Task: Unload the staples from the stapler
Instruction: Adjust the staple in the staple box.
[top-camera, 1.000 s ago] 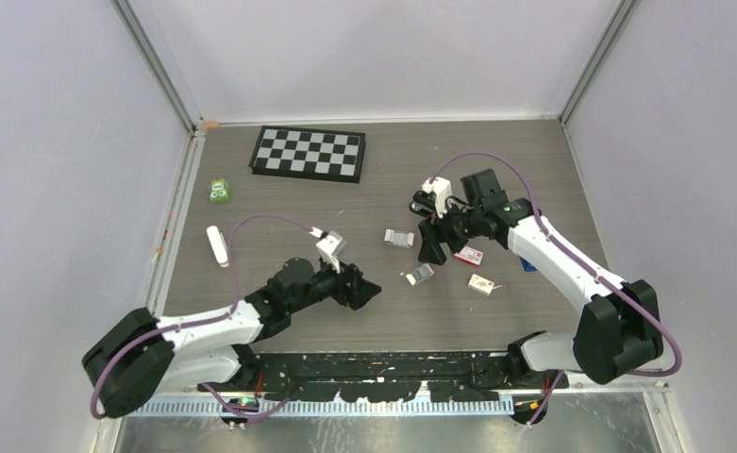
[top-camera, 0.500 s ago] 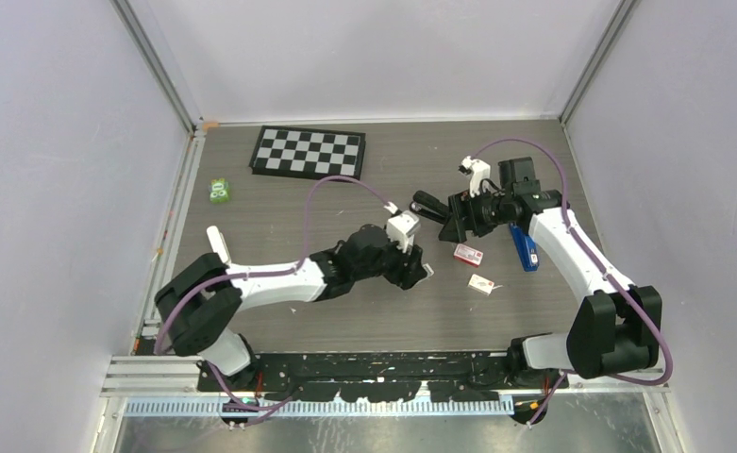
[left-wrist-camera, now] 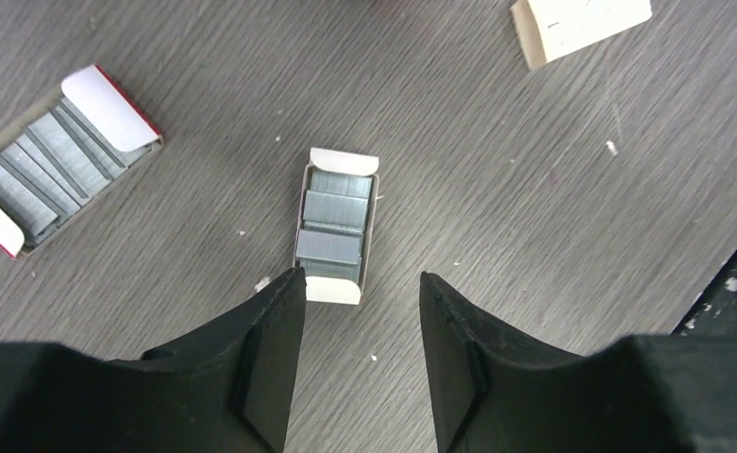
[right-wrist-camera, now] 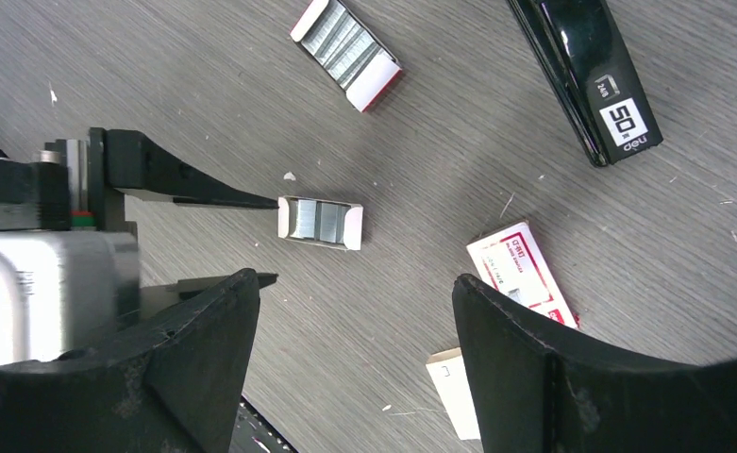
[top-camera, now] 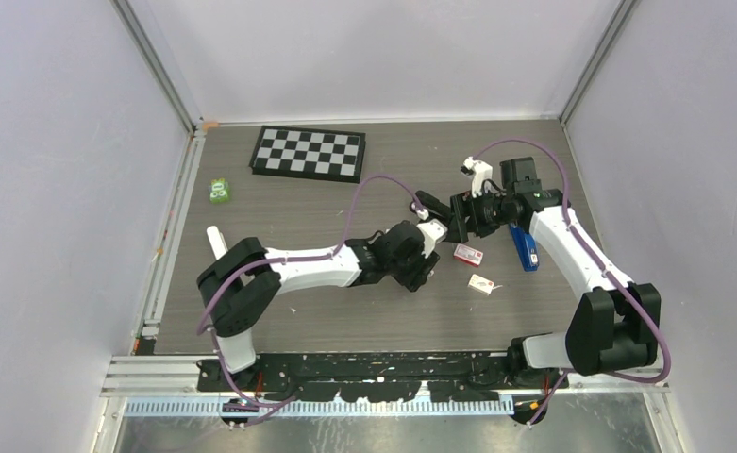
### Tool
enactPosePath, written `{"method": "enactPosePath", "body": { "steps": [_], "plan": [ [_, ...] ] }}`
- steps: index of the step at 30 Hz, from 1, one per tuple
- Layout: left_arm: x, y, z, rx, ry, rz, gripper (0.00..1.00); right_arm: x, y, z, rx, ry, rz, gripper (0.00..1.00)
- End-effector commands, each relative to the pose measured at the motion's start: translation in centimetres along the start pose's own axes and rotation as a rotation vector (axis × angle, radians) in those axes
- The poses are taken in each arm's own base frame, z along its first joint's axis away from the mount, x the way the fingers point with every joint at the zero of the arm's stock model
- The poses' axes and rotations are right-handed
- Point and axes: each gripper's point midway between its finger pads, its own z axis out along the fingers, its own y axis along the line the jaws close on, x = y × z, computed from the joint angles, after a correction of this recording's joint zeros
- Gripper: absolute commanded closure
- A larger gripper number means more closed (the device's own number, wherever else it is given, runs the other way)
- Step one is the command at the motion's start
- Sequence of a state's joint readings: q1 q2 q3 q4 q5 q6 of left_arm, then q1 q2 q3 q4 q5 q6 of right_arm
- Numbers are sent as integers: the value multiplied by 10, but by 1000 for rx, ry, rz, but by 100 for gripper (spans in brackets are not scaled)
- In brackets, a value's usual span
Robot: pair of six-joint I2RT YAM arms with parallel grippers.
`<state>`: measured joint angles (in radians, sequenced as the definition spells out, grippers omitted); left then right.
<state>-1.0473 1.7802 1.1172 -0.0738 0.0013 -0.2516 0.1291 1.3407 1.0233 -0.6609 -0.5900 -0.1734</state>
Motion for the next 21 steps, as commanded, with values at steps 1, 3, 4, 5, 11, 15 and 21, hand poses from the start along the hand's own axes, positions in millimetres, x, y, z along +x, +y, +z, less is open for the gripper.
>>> {"method": "enactPosePath", "body": {
  "steps": [1,3,4,5,11,15,21],
  "plan": [
    [0,6,1,-44,43,44,52,-16,1,-5,-5,-33,-19,21],
    [0,7,3,-48,56,54,54,-16,2,-5,-7,-31,-21,21],
    [0,8,5,-49,59,56,55,-15,2,-5,-7,-30,-21,21],
    [1,8,6,-49,64,62,55,-16,2,-5,-8,-31,-23,21],
    [-1,7,11,-45,83,80,55,-15,2,-5,-11,-27,-23,21],
    [0,7,13,-43,95,93,55,-15,2,-5,-14,-26,-23,21],
    [2,8,17,-37,104,103,55,-14,3,-4,-17,-23,-21,21]
  ]
}}
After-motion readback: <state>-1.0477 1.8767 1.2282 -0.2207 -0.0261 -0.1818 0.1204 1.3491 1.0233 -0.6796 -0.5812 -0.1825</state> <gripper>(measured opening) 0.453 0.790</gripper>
